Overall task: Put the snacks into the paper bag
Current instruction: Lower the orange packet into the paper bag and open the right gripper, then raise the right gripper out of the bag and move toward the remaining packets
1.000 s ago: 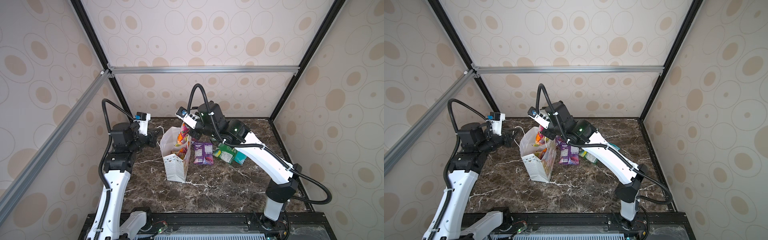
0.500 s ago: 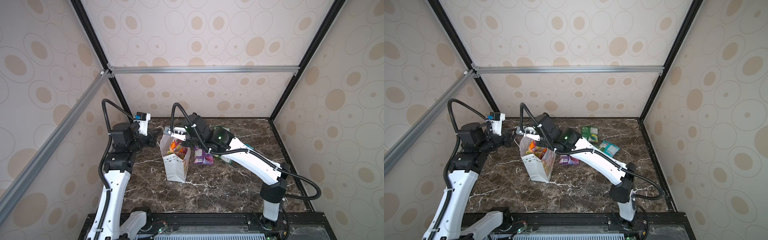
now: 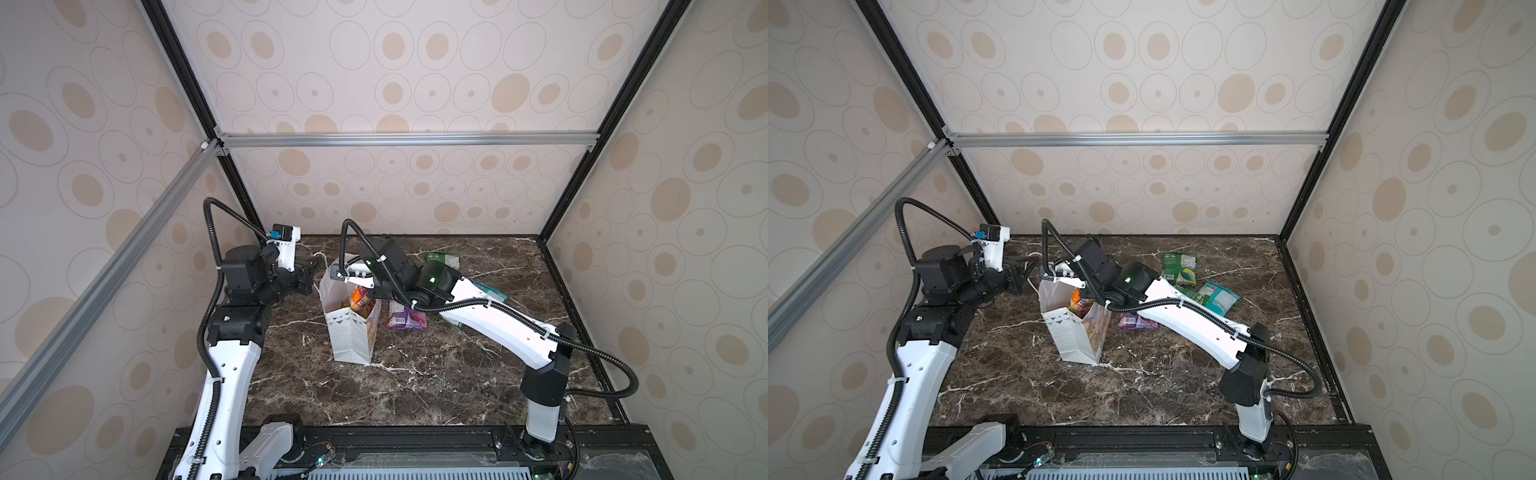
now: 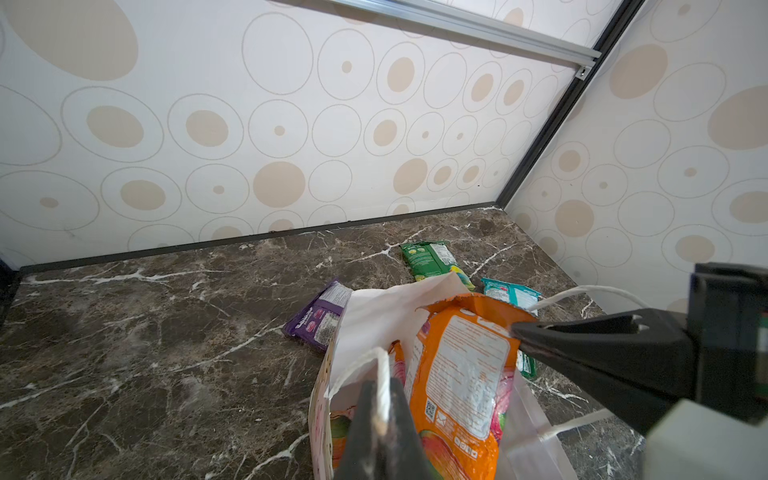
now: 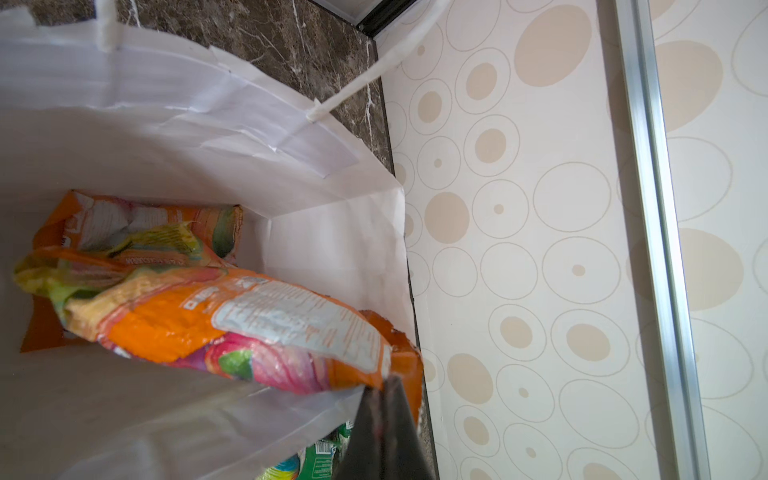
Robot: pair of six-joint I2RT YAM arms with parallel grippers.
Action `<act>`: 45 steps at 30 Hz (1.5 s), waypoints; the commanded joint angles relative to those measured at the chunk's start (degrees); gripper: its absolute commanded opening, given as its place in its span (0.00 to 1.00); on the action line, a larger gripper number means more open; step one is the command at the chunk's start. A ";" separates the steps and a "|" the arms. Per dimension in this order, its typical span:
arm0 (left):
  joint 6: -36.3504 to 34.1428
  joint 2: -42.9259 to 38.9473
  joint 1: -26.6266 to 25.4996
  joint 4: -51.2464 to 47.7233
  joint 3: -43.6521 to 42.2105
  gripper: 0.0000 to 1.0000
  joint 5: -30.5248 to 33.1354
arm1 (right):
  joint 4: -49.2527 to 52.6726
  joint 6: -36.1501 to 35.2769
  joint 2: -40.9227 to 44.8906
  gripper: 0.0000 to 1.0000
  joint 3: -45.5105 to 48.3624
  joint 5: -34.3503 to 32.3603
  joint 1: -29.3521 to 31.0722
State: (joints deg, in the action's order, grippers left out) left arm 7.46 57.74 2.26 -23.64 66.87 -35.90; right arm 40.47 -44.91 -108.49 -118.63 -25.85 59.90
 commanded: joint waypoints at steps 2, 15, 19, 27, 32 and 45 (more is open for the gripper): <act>-1.14 -1.26 0.46 1.57 0.34 0.00 -0.21 | -3.24 -1.87 3.27 0.00 0.16 -1.91 0.08; -1.05 -1.11 0.48 1.58 0.37 0.00 -0.06 | -3.12 -1.56 4.47 0.08 1.05 -2.06 0.17; -1.09 -1.13 0.46 1.58 0.37 0.00 -0.05 | -2.66 -1.28 4.51 0.23 1.03 -1.98 0.13; -1.15 -1.11 0.42 1.56 0.37 0.00 0.12 | -1.97 1.49 5.52 0.26 -0.45 0.73 0.14; -1.22 -1.05 0.46 1.64 0.23 0.00 0.66 | -1.18 7.64 7.87 0.28 -1.96 4.01 0.17; -0.02 -1.22 0.46 3.30 -1.02 0.00 4.03 | -1.10 34.39 27.77 0.39 13.59 0.59 -0.11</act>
State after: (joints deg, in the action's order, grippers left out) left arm 7.51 57.69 2.26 -22.76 66.22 -33.28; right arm 38.50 -19.75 -84.20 -109.32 -22.44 59.83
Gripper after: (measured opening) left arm 0.048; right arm 0.392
